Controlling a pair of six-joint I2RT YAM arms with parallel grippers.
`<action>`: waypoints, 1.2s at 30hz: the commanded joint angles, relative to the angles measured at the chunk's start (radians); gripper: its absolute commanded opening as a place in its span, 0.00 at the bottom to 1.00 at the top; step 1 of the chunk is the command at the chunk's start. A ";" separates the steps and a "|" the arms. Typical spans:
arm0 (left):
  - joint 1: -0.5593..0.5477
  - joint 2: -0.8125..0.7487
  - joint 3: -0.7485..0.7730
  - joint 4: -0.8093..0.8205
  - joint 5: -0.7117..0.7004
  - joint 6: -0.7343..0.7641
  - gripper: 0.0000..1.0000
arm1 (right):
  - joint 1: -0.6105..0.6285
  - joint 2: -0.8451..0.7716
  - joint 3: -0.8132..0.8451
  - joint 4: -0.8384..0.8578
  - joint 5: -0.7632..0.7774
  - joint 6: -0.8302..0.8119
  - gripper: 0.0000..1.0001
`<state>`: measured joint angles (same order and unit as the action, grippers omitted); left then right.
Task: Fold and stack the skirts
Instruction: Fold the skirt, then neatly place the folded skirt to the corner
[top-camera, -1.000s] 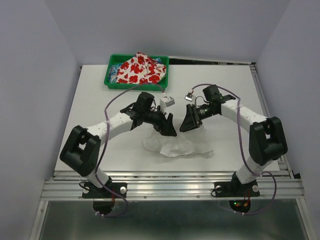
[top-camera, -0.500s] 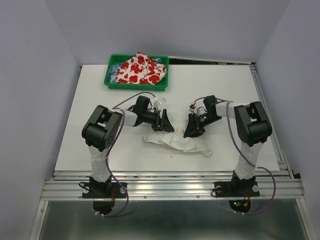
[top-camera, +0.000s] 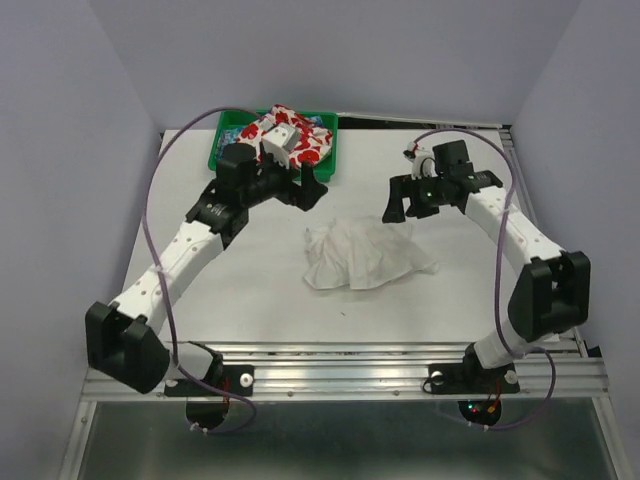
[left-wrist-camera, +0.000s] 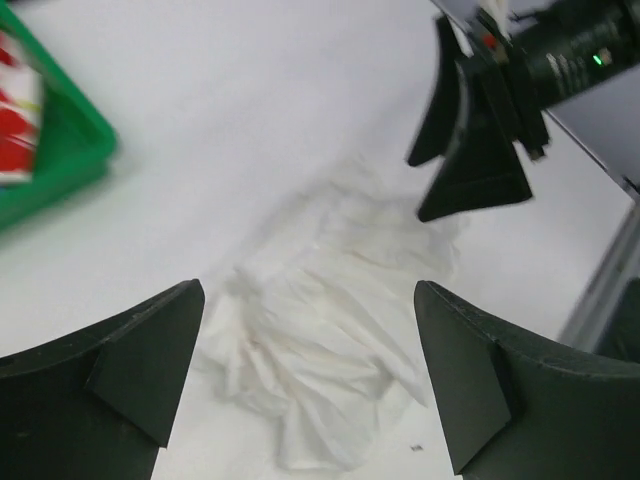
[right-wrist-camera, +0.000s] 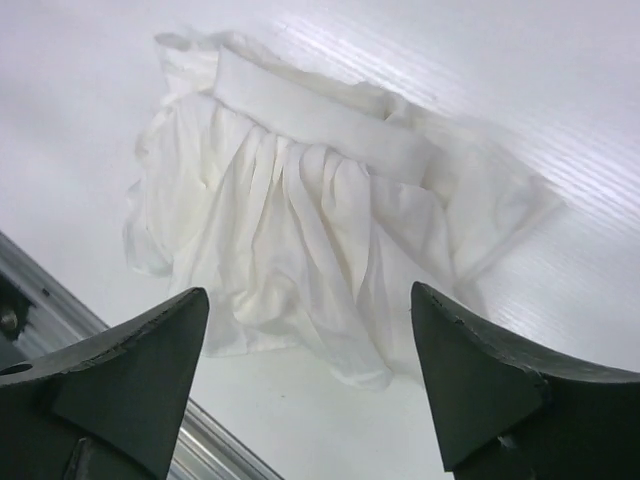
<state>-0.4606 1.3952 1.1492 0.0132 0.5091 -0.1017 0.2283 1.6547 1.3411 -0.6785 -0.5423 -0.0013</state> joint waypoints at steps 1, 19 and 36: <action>0.065 -0.119 0.026 -0.113 -0.302 0.151 0.99 | 0.032 -0.137 -0.063 0.057 0.215 0.061 0.87; 0.184 -0.256 -0.123 -0.197 -0.371 0.172 0.99 | 0.375 0.081 -0.175 0.269 0.640 0.162 0.79; 0.223 -0.128 -0.069 -0.217 -0.268 0.189 0.99 | -0.102 0.364 0.018 0.263 0.608 -0.178 0.79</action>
<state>-0.2466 1.2678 1.0313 -0.2295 0.2024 0.0704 0.2409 1.9438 1.3178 -0.3813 0.0452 -0.0006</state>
